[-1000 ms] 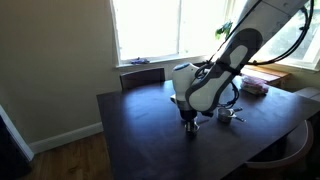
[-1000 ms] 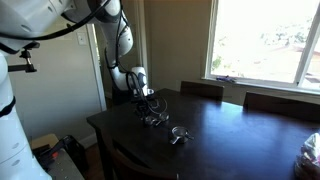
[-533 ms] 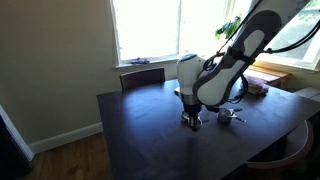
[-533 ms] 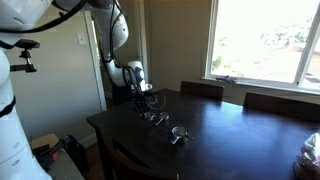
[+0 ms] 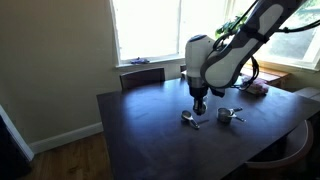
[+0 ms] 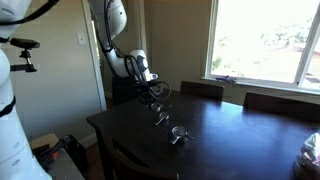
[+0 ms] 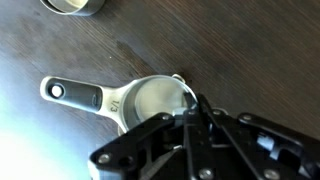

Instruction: Stack the cups

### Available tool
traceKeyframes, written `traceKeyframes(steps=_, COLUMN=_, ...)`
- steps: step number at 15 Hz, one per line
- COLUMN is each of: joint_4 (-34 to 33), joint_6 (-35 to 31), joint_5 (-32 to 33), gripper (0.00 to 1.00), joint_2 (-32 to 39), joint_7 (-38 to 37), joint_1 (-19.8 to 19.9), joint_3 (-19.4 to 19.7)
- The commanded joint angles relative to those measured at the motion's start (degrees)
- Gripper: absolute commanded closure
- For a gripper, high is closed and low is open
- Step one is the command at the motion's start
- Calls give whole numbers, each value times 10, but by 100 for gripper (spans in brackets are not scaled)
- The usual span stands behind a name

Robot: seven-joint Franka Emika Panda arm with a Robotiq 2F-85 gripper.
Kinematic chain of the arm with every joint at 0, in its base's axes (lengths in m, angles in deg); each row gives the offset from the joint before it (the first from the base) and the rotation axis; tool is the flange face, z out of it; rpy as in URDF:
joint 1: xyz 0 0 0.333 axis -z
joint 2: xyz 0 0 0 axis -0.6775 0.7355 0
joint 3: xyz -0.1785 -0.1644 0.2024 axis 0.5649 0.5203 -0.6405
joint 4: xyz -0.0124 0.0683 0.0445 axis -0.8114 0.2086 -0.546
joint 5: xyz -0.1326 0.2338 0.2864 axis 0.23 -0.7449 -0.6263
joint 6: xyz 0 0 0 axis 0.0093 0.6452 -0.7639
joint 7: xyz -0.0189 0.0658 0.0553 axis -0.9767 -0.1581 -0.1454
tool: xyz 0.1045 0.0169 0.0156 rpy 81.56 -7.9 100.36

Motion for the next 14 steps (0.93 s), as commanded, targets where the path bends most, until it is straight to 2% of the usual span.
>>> traceKeyframes(steps=1, joint_4=17, joint_6=-5, joint_5=5, gripper=95, joint_2=-24, joint_7=-42, joint_1=7, joint_3=20)
traceKeyframes(steps=10, joint_4=-8, joint_6=-10, joint_5=-20, gripper=95, joint_2=27, joint_7=-193, joint_1=22, joint_3=80)
traceKeyframes(steps=14, joint_4=0, joint_6=-31, joint_5=-45, gripper=95, joint_2=39, joint_7=-232, joint_1=29, joint_3=90)
